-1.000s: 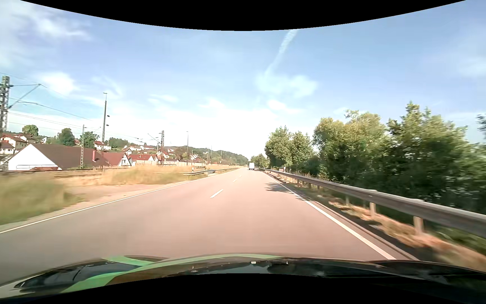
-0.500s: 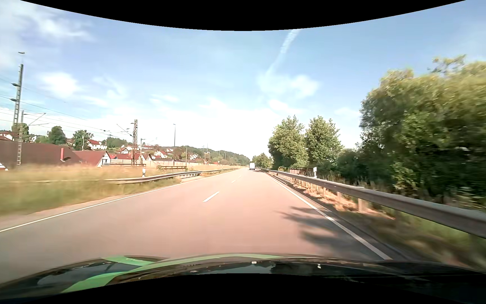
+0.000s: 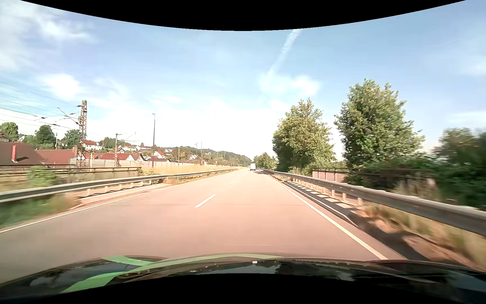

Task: Follow the waypoints while adhering to traffic rules and regulations

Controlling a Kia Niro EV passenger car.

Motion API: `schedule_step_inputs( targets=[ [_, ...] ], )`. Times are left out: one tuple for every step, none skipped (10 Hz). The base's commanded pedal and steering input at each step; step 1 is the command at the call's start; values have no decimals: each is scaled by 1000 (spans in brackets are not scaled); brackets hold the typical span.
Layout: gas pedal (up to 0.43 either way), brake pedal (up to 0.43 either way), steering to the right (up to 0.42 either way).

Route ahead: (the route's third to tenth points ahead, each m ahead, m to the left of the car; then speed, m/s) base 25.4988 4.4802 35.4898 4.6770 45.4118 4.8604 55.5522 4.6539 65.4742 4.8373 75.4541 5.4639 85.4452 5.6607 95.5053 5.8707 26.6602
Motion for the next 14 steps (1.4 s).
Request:
schedule_step_inputs(
  targets=[
    [197, 0, -4],
    [197, 0, -4],
    [197, 0, -4],
    [197, 0, -3],
    [197, 0, -4],
    [197, 0, -4],
    [197, 0, -4],
    [197, 0, -4],
    [197, 0, -4],
    [197, 0, -4],
    [197, 0, -4],
    [197, 0, -4],
    [197, 0, -4],
    [197, 0, -4]
  ],
)
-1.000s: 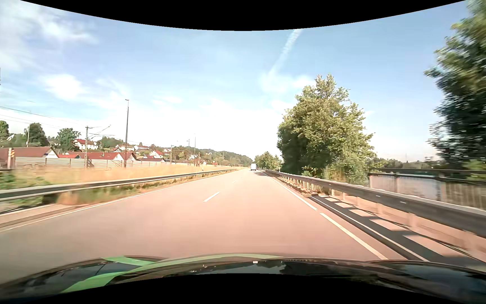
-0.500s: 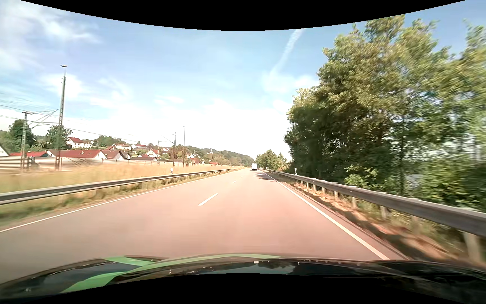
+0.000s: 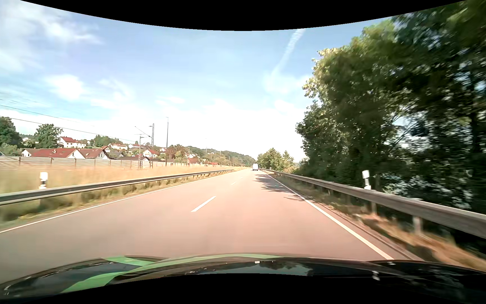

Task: Follow the waypoints while adhering to traffic rules and regulations

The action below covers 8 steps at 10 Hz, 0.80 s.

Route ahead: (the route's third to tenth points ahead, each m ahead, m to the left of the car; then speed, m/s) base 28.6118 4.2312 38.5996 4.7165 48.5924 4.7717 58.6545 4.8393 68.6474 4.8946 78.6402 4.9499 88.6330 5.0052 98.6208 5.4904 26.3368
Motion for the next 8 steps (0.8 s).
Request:
schedule_step_inputs(
  targets=[
    [197, 0, -4],
    [197, 0, -4],
    [197, 0, -4],
    [197, 0, -3],
    [197, 0, -4],
    [197, 0, -4],
    [197, 0, -4],
    [197, 0, -3]
  ],
)
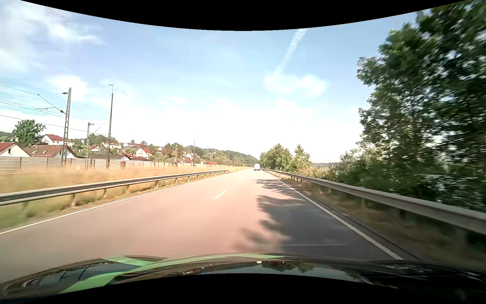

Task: Follow the waypoints while adhering to traffic rules and regulations

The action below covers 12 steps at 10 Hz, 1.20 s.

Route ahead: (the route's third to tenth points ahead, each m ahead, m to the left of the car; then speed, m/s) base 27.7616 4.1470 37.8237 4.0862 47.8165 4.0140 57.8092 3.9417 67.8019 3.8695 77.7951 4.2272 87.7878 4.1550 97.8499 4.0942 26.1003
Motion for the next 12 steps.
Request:
schedule_step_inputs(
  targets=[
    [197, 0, -2],
    [197, 0, -1],
    [197, 0, 0],
    [197, 0, 1],
    [197, 0, 1],
    [197, 0, 0],
    [197, 0, 0],
    [197, 0, 0],
    [197, 0, 0],
    [197, 0, 0],
    [197, 0, 0],
    [197, 0, 0]
  ],
)
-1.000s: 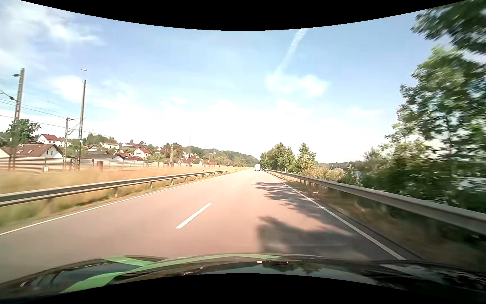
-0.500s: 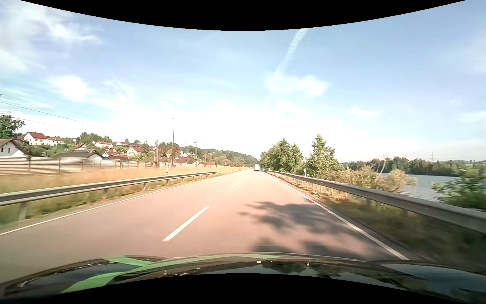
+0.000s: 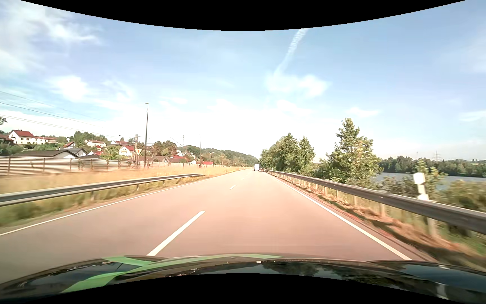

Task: Follow the waypoints while adhering to traffic rules and regulations

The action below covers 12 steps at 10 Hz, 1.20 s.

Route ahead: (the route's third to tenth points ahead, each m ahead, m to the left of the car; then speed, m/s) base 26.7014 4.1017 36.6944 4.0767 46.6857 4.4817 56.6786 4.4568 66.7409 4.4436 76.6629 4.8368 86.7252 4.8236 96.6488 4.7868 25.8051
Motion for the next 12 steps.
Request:
schedule_step_inputs(
  targets=[
    [197, 0, 0],
    [209, 0, 0],
    [220, 0, 0],
    [228, 0, 0],
    [228, 0, 0],
    [228, 0, 0],
    [228, 0, 0],
    [228, 0, 0],
    [248, 0, 0],
    [260, 0, 0],
    [260, 0, 0],
    [260, 0, 0]
  ],
)
